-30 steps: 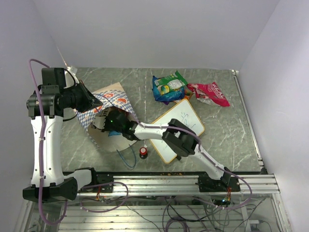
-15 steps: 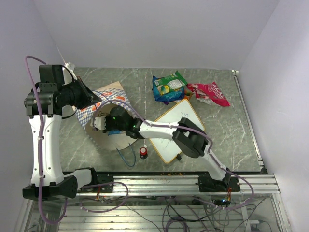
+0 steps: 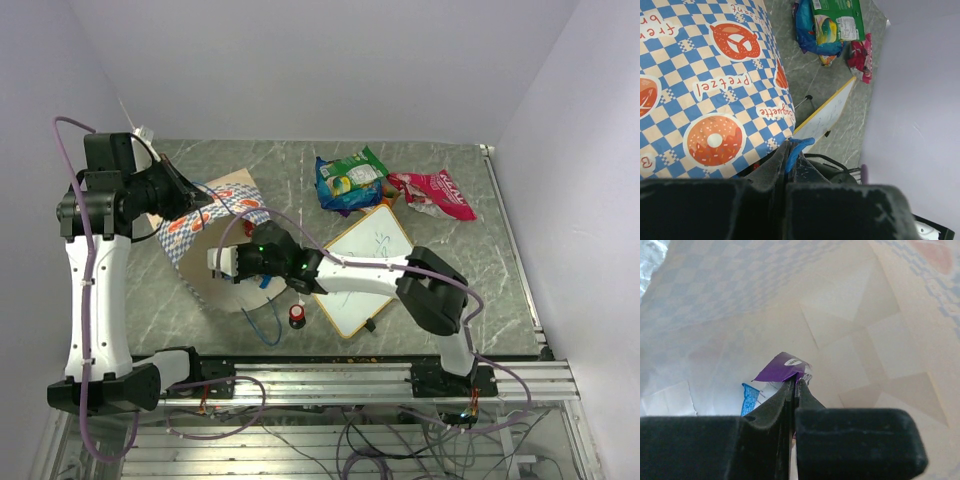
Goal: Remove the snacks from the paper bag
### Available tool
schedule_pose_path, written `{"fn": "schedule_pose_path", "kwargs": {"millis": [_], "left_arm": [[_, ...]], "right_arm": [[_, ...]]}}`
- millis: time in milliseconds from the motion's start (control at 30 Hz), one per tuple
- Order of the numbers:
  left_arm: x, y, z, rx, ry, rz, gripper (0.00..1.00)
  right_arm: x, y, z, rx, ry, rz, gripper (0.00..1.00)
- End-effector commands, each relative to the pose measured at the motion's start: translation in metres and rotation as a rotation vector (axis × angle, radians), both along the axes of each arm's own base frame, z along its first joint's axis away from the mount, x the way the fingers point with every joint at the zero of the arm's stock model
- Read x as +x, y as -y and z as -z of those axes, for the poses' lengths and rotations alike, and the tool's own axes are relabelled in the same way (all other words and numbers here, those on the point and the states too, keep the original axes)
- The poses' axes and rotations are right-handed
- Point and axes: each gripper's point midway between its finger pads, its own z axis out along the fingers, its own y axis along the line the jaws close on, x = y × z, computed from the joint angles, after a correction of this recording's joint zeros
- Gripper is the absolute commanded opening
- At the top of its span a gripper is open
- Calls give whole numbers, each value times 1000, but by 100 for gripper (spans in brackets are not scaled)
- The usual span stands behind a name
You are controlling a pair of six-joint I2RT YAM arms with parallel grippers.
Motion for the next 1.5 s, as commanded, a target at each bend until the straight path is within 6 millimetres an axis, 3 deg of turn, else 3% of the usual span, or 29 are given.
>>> {"fn": "schedule_pose_path", "kwargs": {"millis": [0,133,333,400,600,800,967,1133,1333,1467], "left_arm": [[8,7,-10,-54,55,1,7],[8,9,-9,-77,53,-5,7],[6,9,-5,-85,46,-13,7],[7,8,-4,-87,41,-23,7],[12,7,-1,-107,32,-53,7],[12,9,6,-121,26,-53,7],[5,10,17,-125,-4,-51,7],[6,13,17,-152,6,-50,7],[7,11,11,-122,10,-34,7],[4,11,15,-113,-5,-26,7]], "right_arm": [[-7,3,-66,151,21,-7,0],[-14,12,-86,175,-12,-6,0],[-40,36,-129,235,-75,-51,0],[-52,50,-144,251,-108,-66,0],[-83,93,-159,197,-253,-71,0],[-93,143,-188,211,-318,42,0],[-72,195,-232,308,-298,283,0],[-28,256,-256,374,-229,615,0],[58,333,-246,357,-143,969,0],[115,388,-228,339,-27,1192,0]]}}
